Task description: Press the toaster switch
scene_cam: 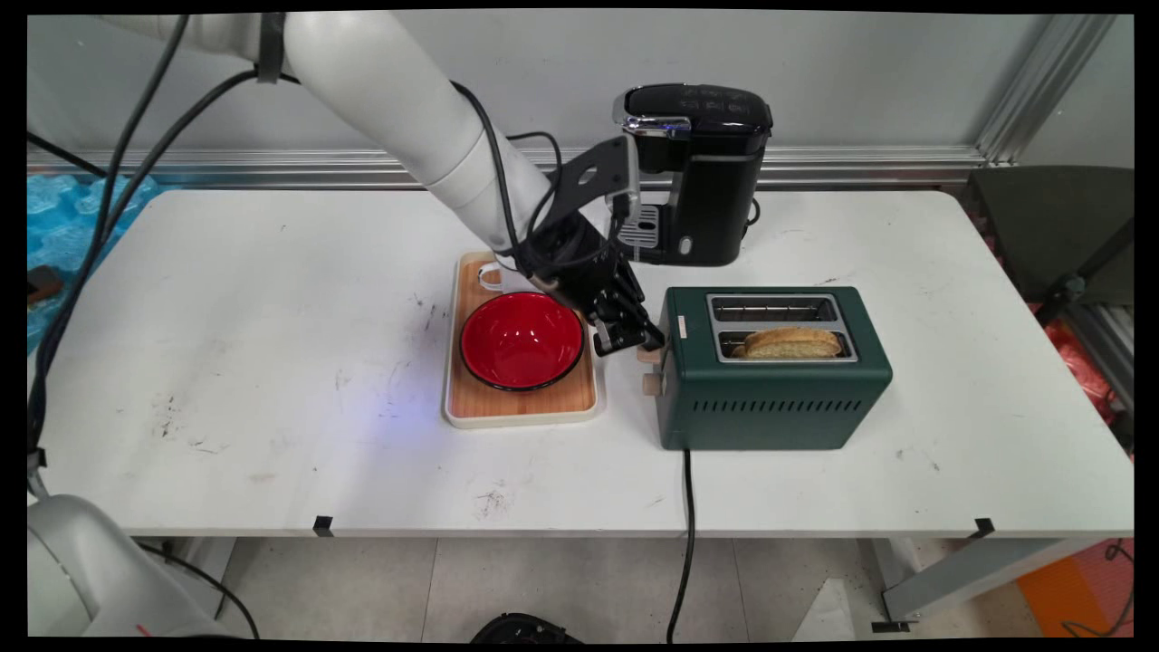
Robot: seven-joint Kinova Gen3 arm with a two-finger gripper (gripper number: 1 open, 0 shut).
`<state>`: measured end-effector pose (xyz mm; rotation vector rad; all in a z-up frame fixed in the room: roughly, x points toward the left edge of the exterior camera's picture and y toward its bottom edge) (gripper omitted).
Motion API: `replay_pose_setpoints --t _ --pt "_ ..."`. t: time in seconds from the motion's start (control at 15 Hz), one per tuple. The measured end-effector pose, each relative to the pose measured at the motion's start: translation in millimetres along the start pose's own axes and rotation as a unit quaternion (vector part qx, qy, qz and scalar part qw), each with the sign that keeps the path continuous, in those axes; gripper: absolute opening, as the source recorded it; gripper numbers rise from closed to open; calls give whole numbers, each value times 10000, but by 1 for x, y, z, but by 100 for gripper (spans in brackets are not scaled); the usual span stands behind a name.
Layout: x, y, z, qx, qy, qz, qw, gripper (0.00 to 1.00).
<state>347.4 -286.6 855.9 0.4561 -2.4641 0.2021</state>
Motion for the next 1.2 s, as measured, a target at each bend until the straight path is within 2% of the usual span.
replay_pose_setpoints --t 1.2 --pt "-32 -1 25 8 -247 -199 9995 0"
